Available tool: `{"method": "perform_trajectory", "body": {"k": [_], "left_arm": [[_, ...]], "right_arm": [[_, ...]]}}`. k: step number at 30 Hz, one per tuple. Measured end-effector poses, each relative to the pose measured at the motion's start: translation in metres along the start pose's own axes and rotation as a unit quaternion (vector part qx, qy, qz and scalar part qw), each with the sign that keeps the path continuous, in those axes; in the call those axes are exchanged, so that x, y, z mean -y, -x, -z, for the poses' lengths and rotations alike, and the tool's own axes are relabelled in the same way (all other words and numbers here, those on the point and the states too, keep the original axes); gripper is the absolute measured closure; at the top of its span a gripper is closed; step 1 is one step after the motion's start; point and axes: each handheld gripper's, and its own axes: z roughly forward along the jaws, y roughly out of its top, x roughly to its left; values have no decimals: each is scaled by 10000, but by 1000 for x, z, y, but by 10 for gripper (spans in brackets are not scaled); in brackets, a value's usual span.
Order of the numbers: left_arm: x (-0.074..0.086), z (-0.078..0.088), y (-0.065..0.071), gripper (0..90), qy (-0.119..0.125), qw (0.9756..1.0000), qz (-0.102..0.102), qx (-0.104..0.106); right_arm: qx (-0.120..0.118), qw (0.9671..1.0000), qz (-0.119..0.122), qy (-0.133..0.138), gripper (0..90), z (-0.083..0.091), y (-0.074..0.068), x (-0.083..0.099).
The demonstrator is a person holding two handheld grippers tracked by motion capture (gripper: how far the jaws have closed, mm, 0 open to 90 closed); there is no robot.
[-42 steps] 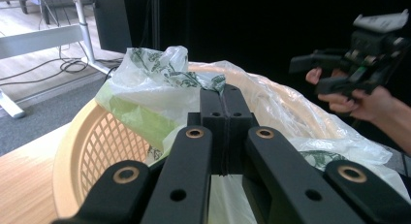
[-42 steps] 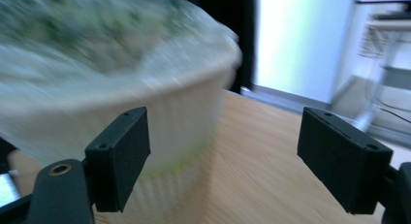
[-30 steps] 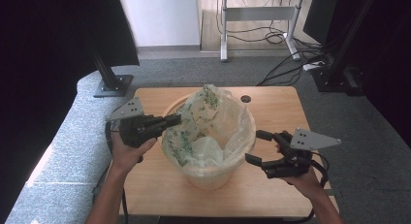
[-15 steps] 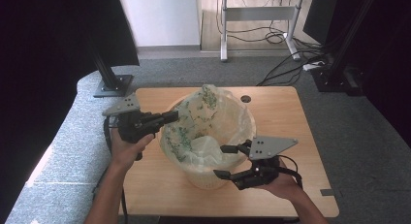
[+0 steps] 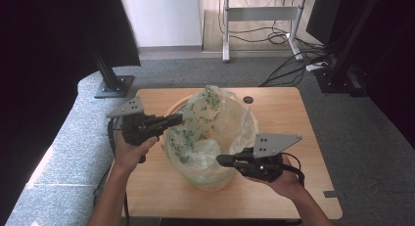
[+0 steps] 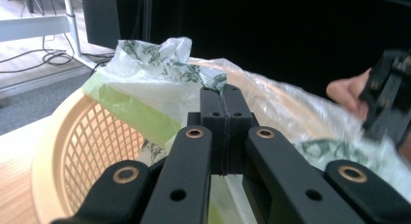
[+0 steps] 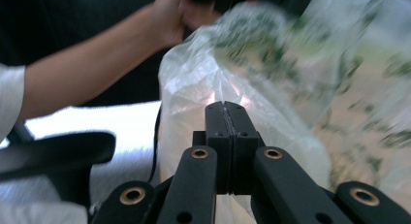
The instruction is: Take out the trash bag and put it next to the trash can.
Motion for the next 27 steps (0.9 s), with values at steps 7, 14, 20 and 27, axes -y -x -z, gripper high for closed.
{"method": "perform_trajectory", "body": {"k": [7,14,20,27], "left_arm": [[1,-6,2,900,-51,10000,-32,76],[1,-11,4,900,-66,9999,-54,114],[4,-9,3,900,-58,9999,-41,116],[11,-2,-2,898,18,9999,66,137]], "right_arm": [[485,9975,-48,514,894,10,12,-24],[625,9962,100,599,893,8,23,-55],[413,9982,106,421,829,0,25,-56],[447,9964,-33,715,449,24,30,-31]]}}
